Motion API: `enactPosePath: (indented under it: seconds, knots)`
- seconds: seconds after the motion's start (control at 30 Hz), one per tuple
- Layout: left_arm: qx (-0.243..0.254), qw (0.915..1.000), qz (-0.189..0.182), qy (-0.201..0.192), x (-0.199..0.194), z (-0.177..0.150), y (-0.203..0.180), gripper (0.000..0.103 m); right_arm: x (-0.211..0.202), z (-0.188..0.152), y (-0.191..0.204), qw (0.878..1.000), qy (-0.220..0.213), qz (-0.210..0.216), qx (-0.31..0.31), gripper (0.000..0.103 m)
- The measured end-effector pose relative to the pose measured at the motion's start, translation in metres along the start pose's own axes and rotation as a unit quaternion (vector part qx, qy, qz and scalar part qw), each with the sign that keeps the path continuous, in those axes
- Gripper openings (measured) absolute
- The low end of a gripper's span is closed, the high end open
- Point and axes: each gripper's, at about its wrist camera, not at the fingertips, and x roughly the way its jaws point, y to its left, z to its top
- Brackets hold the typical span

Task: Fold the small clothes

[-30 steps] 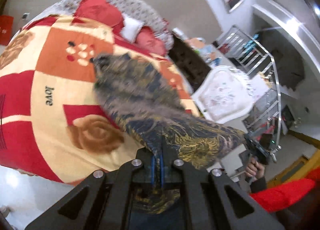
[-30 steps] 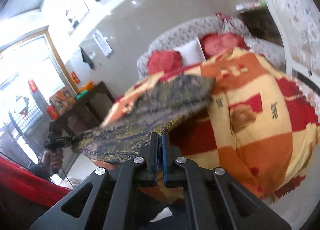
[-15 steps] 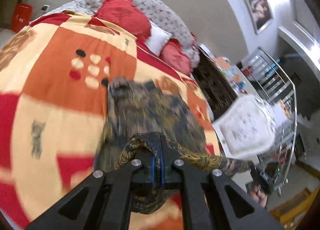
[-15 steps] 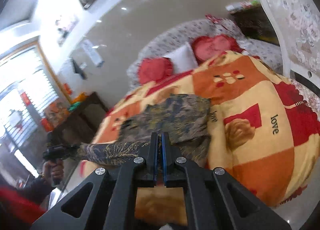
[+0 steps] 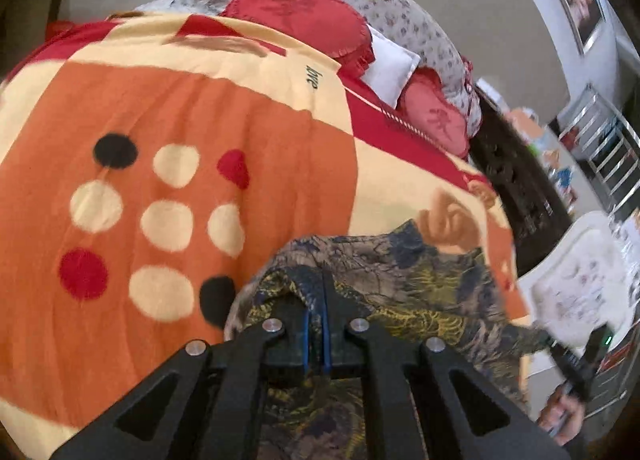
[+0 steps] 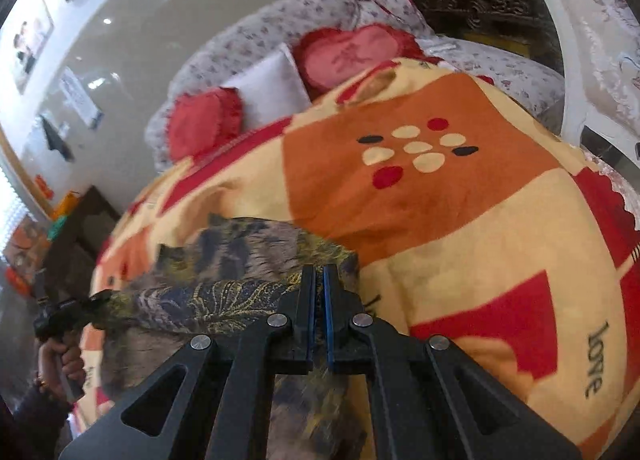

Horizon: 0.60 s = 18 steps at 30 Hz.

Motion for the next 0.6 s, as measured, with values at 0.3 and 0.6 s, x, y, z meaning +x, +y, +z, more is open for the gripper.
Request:
enactPosePath:
  seconds: [0.3,0.6]
  knots:
    - [0.058,0.9972,0.018,0.044,0.012,-0.002,0.006,0.016,0.034,0.004,-0.007,0.998,0.060,-0.030,-0.004,0.011]
    - [0.112,0.9903,0.031,-0.076,-0.076,-0.043,-0.022,0.060,-0.045,-0.006,0.005,0.998,-0.005,-0.056,-0.037,0.021]
